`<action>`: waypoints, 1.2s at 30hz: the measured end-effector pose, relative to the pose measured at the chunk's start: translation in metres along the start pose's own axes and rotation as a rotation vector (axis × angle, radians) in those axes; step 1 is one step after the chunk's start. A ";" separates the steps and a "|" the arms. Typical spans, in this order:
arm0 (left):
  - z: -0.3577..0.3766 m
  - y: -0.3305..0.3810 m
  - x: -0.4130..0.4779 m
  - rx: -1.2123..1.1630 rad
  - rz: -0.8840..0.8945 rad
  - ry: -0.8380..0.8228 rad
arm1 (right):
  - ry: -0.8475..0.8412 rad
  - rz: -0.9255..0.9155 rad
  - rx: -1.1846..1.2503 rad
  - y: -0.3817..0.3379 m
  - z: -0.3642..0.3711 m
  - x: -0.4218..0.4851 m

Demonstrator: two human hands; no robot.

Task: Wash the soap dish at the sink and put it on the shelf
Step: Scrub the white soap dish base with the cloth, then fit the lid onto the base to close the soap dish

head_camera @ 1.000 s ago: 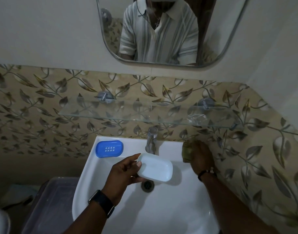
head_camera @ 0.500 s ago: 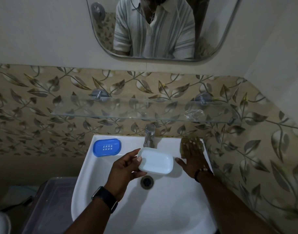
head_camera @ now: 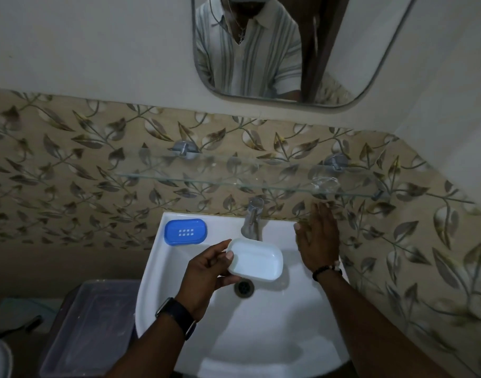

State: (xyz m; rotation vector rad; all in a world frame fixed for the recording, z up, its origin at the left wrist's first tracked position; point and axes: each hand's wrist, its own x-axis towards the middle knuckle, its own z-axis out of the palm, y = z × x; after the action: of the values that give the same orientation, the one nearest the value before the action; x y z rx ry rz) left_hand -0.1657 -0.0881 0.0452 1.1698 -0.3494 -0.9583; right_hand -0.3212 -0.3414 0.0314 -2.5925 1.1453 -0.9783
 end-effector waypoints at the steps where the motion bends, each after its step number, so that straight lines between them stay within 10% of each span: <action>1: -0.006 -0.001 -0.003 -0.010 -0.001 0.000 | -0.008 -0.025 0.002 -0.007 0.001 -0.002; 12: -0.104 0.015 -0.051 -0.100 0.011 0.131 | -0.094 -0.488 0.059 -0.138 0.037 -0.004; 30: -0.180 0.037 -0.087 -0.107 0.045 0.325 | -0.739 -0.467 -0.291 -0.215 0.169 -0.023; 36: -0.189 0.037 -0.084 -0.083 0.051 0.331 | -0.712 -0.450 -0.304 -0.215 0.175 -0.027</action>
State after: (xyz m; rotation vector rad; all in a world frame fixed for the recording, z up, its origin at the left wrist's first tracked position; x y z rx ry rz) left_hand -0.0686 0.0967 0.0231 1.2133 -0.0724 -0.7121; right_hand -0.0960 -0.1940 -0.0387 -3.0914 0.5622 0.1385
